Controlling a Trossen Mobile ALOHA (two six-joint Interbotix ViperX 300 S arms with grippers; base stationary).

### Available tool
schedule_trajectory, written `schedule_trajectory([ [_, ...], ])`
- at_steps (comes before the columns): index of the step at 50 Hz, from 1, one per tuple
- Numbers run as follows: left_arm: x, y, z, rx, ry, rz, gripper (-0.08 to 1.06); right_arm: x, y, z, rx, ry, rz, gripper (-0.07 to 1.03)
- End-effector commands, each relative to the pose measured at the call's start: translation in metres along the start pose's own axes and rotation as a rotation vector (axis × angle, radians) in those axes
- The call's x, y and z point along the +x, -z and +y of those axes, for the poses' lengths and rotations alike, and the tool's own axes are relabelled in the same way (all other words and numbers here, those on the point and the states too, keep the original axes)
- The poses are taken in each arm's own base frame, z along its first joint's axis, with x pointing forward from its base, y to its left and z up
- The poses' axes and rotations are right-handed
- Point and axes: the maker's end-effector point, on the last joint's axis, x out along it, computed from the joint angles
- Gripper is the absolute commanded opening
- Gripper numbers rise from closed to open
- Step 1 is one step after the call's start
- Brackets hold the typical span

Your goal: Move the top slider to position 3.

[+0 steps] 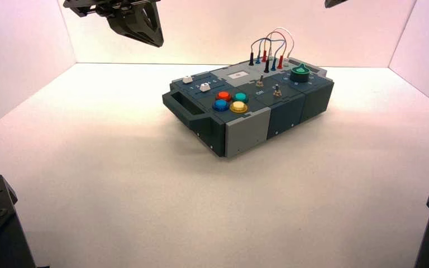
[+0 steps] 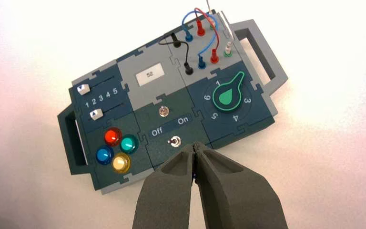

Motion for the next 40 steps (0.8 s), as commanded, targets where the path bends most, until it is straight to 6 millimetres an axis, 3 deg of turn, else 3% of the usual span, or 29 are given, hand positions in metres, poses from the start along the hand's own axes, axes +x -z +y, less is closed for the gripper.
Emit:
schedule_trajectory([
  [1, -0.005, -0.016, -0.003, 0.001, 0.005, -0.045, -0.03, -0.003, -0.003, 0.003, -0.006, -0.006, -0.019, -0.02],
  [23, -0.002, -0.016, -0.002, -0.003, 0.003, -0.041, -0.03, -0.007, -0.006, 0.004, -0.007, -0.008, -0.032, -0.02],
  [40, 0.018, -0.022, 0.008, -0.017, -0.025, -0.022, -0.03, -0.014, -0.01, 0.006, -0.013, -0.013, -0.051, -0.02],
])
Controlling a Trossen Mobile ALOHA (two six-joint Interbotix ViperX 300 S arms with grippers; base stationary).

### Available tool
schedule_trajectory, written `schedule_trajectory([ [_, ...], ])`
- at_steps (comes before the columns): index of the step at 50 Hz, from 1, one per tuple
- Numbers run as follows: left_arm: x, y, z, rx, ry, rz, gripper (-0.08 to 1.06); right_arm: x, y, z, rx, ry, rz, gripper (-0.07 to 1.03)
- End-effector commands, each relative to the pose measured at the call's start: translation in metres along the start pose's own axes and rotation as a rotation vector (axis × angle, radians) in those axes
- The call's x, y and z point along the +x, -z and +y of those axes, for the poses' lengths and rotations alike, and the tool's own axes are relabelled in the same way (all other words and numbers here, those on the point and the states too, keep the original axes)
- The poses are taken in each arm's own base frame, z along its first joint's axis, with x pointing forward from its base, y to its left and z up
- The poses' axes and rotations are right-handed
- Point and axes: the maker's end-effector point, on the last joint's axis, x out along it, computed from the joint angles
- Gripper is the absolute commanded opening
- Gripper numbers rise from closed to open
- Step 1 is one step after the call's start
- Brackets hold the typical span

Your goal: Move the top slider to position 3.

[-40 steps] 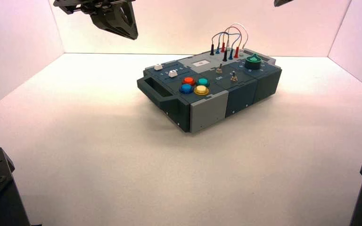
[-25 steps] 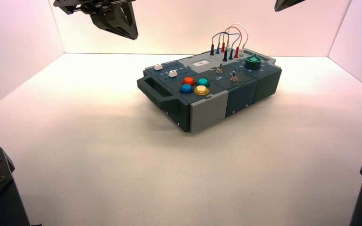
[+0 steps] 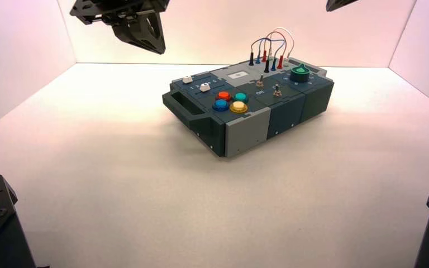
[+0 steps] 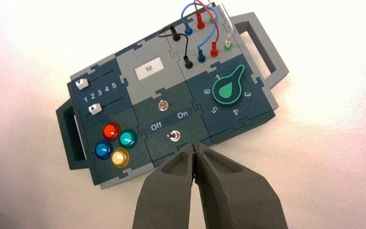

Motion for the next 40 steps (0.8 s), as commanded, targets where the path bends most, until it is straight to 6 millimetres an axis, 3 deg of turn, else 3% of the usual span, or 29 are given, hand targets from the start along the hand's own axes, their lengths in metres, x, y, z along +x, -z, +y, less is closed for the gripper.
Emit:
schedule_trajectory([
  [1, 0.0, -0.022, 0.002, -0.004, -0.006, -0.048, -0.03, -0.013, -0.016, 0.007, -0.014, -0.013, -0.057, -0.02],
  [18, 0.03, -0.029, 0.014, -0.003, -0.035, 0.013, -0.03, -0.014, -0.024, 0.014, -0.024, -0.026, -0.06, -0.02],
  [40, 0.073, -0.045, 0.021, -0.002, -0.049, 0.076, -0.03, -0.011, -0.018, 0.013, -0.016, -0.025, -0.043, -0.02],
])
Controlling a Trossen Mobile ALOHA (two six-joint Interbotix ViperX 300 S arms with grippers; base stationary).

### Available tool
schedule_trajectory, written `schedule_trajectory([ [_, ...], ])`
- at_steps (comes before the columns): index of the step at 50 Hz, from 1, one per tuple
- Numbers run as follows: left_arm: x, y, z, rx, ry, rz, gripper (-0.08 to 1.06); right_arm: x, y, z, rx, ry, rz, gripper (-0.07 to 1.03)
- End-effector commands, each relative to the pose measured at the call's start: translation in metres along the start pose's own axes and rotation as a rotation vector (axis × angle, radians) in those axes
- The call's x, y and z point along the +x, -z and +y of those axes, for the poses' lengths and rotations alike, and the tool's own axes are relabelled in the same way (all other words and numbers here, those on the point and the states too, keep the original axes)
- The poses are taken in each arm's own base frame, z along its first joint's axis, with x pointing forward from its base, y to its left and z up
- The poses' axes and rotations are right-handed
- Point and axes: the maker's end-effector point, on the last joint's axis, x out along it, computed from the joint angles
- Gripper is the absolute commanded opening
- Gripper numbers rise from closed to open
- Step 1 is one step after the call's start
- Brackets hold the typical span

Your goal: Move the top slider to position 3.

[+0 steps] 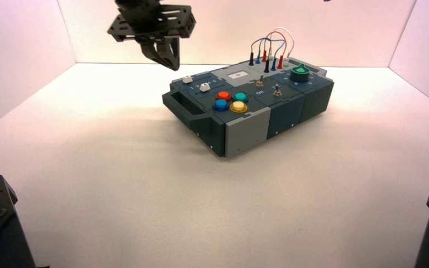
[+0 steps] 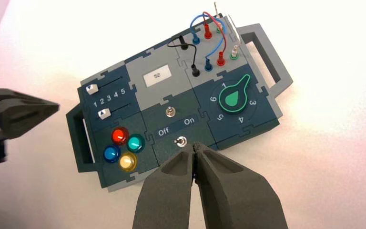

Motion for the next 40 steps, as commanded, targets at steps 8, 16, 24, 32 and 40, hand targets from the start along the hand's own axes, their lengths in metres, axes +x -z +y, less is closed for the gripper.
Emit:
schedule_trajectory([
  [8, 0.01, -0.023, 0.008, -0.014, -0.009, -0.016, -0.03, -0.007, -0.007, 0.005, -0.006, -0.011, -0.024, -0.02],
  [16, 0.016, -0.024, 0.011, -0.021, -0.012, 0.0, -0.03, -0.008, -0.008, 0.005, -0.006, -0.011, -0.027, -0.02],
  [24, 0.023, -0.025, 0.012, -0.023, -0.014, 0.009, -0.03, -0.008, -0.008, 0.005, -0.008, -0.011, -0.029, -0.02],
  [32, 0.032, -0.023, 0.014, -0.028, -0.016, 0.033, -0.03, -0.008, -0.008, 0.005, -0.011, -0.009, -0.029, -0.02],
  [40, 0.037, -0.025, 0.014, -0.028, -0.016, 0.039, -0.03, -0.008, -0.008, 0.005, -0.009, -0.01, -0.029, -0.02],
])
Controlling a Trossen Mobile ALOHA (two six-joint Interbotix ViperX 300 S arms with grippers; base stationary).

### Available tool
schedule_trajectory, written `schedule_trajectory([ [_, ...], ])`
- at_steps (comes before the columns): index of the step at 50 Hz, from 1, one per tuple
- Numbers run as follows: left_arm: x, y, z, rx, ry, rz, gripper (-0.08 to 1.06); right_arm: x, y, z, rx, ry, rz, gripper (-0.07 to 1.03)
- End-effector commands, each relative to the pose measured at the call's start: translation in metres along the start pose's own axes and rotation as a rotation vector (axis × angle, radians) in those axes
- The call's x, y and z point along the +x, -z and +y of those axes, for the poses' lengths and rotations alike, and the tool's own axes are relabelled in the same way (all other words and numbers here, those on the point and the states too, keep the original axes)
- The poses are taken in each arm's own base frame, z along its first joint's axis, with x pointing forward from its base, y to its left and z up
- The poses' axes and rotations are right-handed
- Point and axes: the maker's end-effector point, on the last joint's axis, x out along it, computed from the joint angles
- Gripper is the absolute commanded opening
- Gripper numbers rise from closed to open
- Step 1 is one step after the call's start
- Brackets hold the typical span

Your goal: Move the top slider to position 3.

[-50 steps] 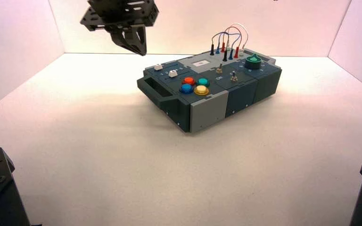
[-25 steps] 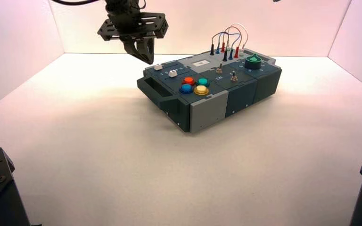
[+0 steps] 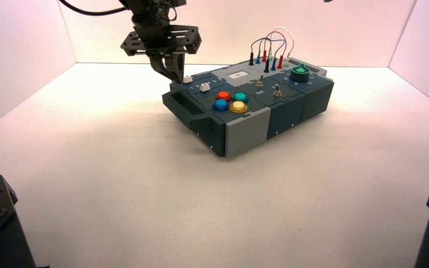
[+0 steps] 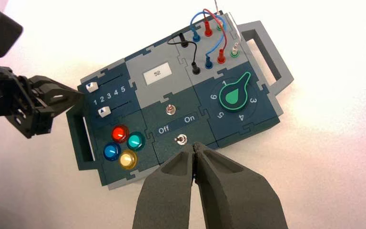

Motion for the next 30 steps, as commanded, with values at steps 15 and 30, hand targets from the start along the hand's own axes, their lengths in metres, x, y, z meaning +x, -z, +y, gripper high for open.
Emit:
schedule_trajectory([
  [15, -0.005, -0.027, -0.001, 0.006, 0.005, -0.054, -0.03, -0.007, -0.009, 0.004, -0.01, -0.008, -0.033, -0.02],
  [30, 0.003, -0.035, -0.003, 0.013, 0.008, -0.038, -0.03, -0.008, -0.009, 0.005, -0.008, -0.01, -0.035, -0.02],
])
